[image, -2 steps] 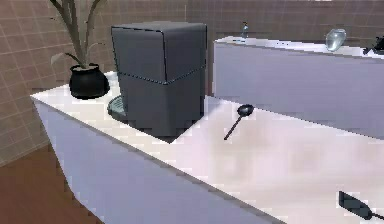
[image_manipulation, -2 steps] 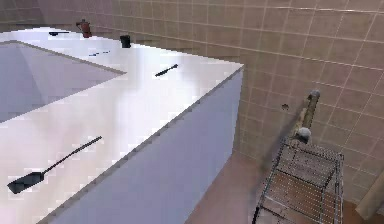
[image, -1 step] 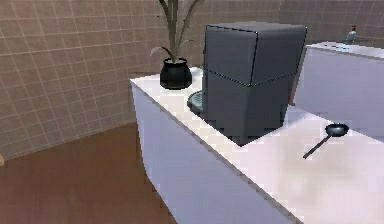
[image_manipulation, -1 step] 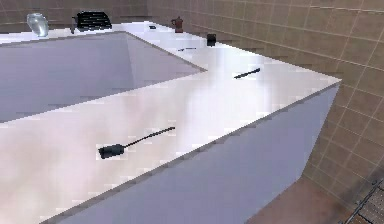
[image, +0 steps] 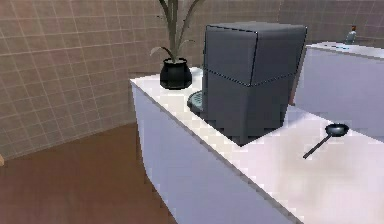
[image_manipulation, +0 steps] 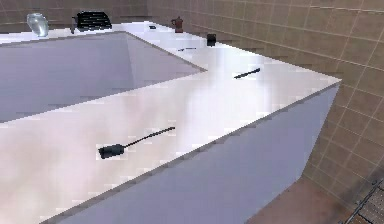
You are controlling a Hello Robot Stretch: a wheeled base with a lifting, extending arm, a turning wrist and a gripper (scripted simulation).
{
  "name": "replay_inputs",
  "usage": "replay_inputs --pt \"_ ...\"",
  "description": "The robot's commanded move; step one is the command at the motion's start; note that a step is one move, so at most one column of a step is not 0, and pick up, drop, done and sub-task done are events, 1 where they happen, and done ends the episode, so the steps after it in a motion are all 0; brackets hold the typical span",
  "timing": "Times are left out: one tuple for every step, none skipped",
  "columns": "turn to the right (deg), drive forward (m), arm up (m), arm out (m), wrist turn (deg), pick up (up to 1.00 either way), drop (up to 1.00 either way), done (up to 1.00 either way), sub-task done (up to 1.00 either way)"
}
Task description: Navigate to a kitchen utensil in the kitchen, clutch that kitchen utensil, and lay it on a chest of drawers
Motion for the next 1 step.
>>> replay_inputs --pt "0.0 0.00 0.38 0.00 0.0 0.00 0.00 0.00 0.00"
